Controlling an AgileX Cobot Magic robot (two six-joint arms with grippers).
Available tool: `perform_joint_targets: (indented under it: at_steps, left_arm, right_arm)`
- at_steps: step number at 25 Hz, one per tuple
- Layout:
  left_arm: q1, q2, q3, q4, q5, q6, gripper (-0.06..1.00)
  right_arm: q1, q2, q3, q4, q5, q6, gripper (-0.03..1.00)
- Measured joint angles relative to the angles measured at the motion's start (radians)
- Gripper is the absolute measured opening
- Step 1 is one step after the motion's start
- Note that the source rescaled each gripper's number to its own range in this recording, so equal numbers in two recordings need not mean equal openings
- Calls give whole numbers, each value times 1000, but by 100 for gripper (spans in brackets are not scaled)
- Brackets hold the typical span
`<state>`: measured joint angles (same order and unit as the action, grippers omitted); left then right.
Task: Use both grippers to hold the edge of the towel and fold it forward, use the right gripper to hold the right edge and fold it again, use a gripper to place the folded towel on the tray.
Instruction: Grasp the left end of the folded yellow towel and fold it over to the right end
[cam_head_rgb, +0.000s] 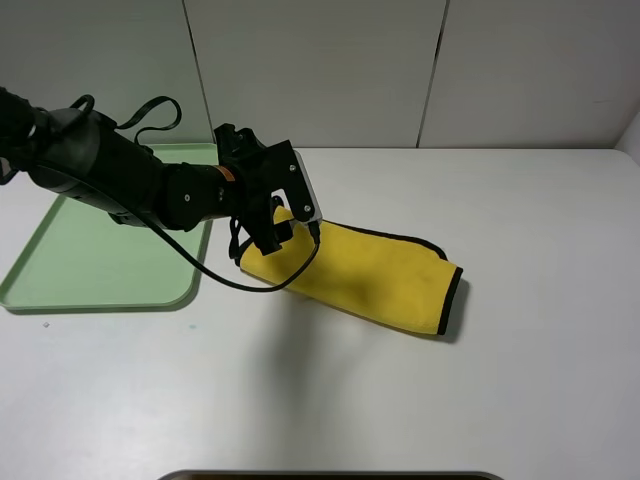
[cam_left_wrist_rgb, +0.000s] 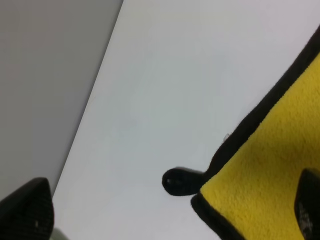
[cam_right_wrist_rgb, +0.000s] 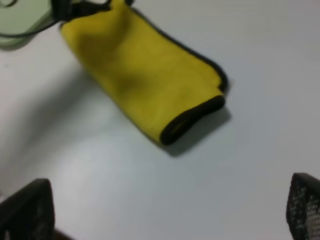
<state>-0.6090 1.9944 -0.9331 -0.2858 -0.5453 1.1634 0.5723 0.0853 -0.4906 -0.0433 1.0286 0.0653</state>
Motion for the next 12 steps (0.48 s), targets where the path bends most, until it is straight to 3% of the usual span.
perform_joint_targets:
  at_steps: [8,12]
  left_arm:
    - [0,-1,0,-8,0,0,96]
    - [0,-26,0,-98,1,0,96]
  right_arm:
    - [-309,-91,1,0,-1,0,100]
    - [-378,-92,1,2,-1,0,100]
